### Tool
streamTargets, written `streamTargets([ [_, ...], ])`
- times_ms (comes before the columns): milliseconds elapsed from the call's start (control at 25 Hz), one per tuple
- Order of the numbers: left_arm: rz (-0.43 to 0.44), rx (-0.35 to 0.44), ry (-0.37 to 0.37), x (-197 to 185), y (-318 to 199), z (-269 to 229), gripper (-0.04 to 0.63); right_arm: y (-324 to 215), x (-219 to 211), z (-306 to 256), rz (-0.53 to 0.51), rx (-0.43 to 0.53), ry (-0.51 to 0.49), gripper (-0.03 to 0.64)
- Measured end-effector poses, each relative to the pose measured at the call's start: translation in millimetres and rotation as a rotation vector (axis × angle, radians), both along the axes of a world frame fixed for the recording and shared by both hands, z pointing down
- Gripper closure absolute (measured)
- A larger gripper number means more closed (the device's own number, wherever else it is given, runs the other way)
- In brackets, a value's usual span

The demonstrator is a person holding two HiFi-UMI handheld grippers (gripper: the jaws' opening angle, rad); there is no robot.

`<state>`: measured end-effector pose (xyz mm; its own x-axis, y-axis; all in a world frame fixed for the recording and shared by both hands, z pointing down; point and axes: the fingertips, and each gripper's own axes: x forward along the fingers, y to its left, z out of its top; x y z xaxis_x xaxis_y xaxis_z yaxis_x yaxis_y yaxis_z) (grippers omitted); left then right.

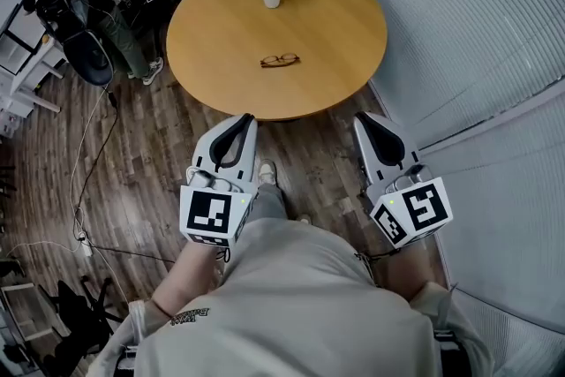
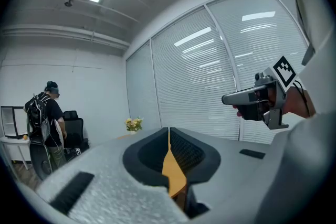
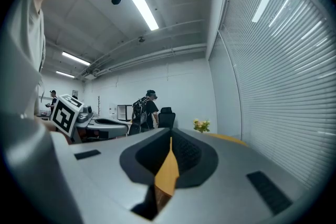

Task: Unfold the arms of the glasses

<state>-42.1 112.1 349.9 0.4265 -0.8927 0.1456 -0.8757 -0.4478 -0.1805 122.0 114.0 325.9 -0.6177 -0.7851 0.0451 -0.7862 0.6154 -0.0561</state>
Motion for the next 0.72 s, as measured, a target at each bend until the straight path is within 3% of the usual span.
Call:
streamTargets([
  [720,0.084,-0.071,-0.011,-41,-135,18,0.565,-121,-50,10,0.044,-0.034,0.084,0.584],
])
